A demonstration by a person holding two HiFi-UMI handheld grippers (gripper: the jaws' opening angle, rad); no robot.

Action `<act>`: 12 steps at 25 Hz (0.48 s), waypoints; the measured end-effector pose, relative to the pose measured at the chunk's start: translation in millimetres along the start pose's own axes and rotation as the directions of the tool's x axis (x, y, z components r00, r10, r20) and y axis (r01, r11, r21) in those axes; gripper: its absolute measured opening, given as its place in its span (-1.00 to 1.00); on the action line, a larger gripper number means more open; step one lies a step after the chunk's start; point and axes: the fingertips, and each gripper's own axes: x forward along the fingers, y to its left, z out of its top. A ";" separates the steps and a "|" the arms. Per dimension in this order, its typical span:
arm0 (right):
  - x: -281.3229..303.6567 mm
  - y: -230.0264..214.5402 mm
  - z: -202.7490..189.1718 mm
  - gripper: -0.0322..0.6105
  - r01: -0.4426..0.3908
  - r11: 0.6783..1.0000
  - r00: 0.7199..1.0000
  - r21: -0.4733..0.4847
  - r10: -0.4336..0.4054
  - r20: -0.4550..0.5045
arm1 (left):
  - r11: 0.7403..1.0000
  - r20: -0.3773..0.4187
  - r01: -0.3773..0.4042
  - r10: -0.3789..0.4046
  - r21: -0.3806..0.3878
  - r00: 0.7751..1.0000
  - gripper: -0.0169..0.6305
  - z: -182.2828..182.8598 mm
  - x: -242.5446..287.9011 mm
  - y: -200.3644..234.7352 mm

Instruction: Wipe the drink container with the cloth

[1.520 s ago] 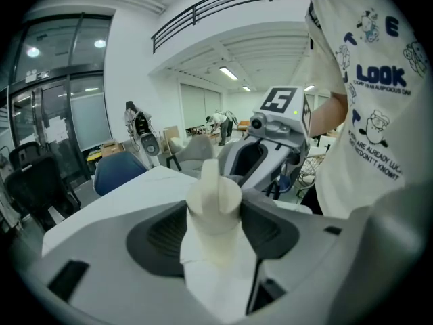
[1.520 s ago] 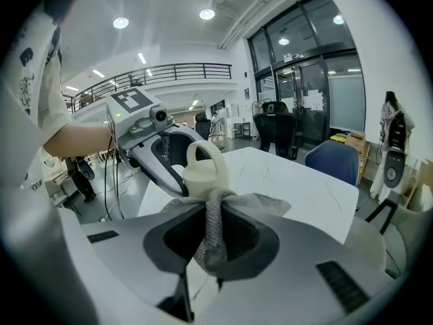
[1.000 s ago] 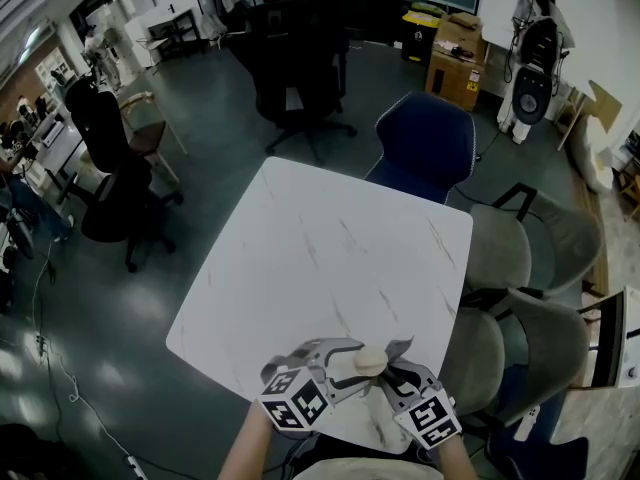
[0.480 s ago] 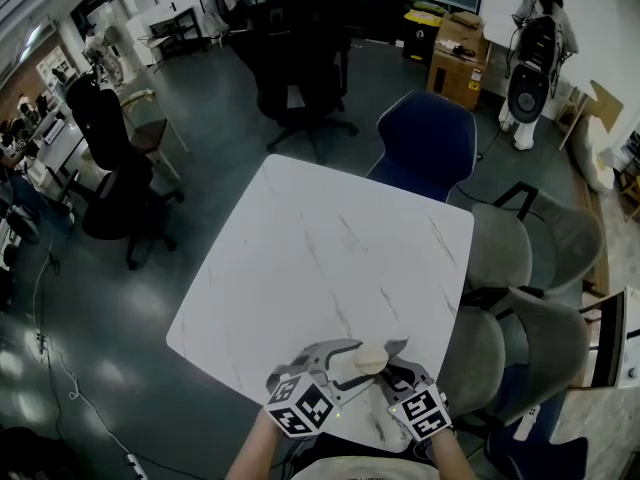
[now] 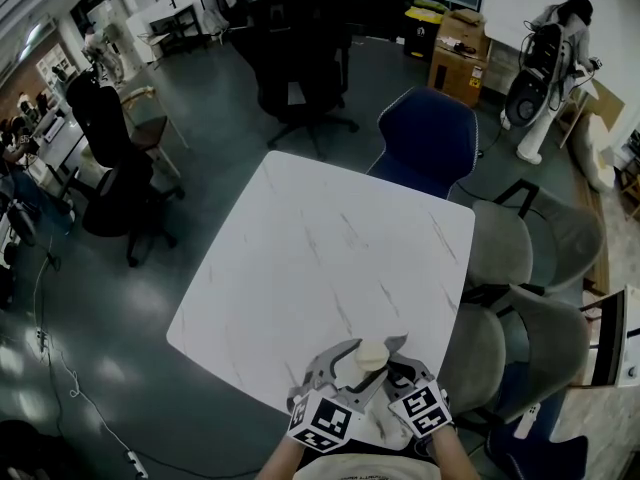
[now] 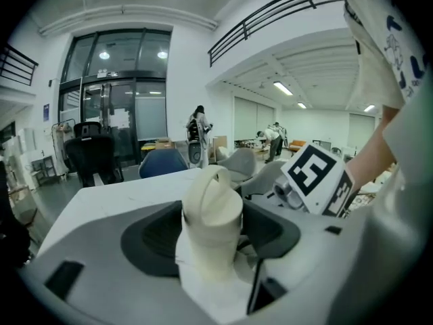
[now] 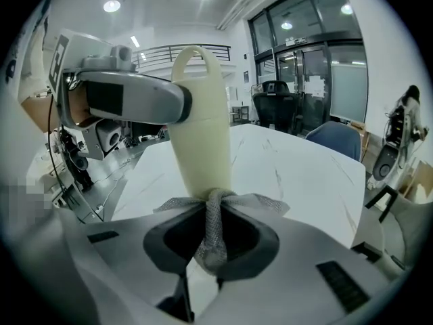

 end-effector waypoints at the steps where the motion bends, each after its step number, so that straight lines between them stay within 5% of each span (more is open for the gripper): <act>1: 0.0 -0.2 -0.4 -0.72 0.001 1.000 1.000 0.000 -0.001 0.000 | 1.000 0.002 -0.021 0.021 -0.006 1.000 -0.15 0.7 0.7 0.0; 7: -0.8 -2.7 -1.4 -0.72 0.008 1.000 1.000 -0.001 -0.008 -0.004 | 0.994 0.024 -0.099 0.100 -0.041 0.995 -0.15 1.4 0.8 -0.7; 12: -1.4 -1.7 0.6 -0.72 0.009 1.000 1.000 -0.005 -0.009 -0.003 | 0.995 0.042 -0.090 0.092 -0.044 0.995 -0.13 0.4 0.1 0.7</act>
